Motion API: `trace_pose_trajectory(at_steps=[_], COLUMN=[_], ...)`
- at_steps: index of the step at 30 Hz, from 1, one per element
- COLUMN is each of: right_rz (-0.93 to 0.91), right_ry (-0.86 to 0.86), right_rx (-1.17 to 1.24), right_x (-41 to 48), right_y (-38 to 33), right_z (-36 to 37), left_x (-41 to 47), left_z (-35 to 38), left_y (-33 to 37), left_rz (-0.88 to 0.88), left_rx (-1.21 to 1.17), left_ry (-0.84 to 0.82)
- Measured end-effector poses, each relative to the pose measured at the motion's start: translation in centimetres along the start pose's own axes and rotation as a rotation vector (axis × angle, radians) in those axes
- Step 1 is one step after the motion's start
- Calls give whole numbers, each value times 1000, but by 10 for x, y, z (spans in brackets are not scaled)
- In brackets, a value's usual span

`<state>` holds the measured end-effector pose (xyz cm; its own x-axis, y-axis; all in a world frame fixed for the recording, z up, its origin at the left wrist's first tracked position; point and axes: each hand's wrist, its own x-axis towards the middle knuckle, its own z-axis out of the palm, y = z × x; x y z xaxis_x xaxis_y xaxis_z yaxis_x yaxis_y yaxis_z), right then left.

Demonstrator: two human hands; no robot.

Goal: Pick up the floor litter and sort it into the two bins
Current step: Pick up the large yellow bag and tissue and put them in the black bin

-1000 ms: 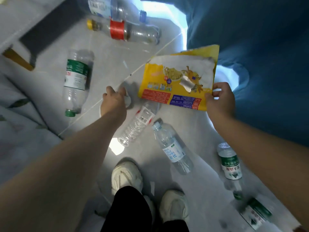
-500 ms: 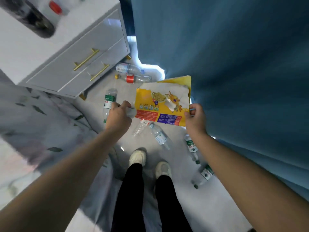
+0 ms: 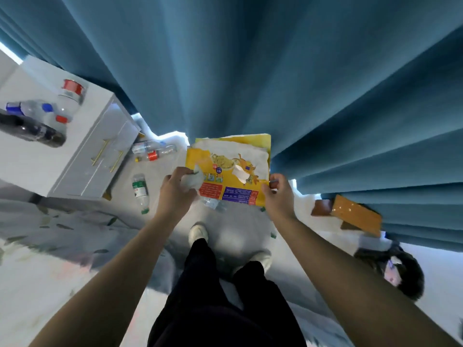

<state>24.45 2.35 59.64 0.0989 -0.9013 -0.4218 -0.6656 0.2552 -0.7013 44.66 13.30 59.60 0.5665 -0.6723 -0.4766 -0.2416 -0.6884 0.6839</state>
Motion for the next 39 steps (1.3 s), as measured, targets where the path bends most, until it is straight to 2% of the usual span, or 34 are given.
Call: trace_pose_trajectory(at_steps=[4,7,15,22,28,33,39], right_rz=[56,128,212,270,382,537,709], right_ry=[123,208,297,402,562,734,905], right_rx=[78,143,296,389,452,538,655], right_x=[-30,-48,-83,-109,-143,-179,-190], right_y=[39,81,208,284,344,398,438], right_z=[-60,-107,-237,-319,-367,-401,-429], left_x=[-36,-62,-149,-209,-240,-262,-282], left_z=[45,80,197,278,346,416,489], left_y=[40,65,113,157,191,224,275], left_rz=[135,194,167,257,387,467,570], left_rx=[51,42,-42,21,95,174,238], left_ry=[-122,-142,-123,-150,-281,-470,-616])
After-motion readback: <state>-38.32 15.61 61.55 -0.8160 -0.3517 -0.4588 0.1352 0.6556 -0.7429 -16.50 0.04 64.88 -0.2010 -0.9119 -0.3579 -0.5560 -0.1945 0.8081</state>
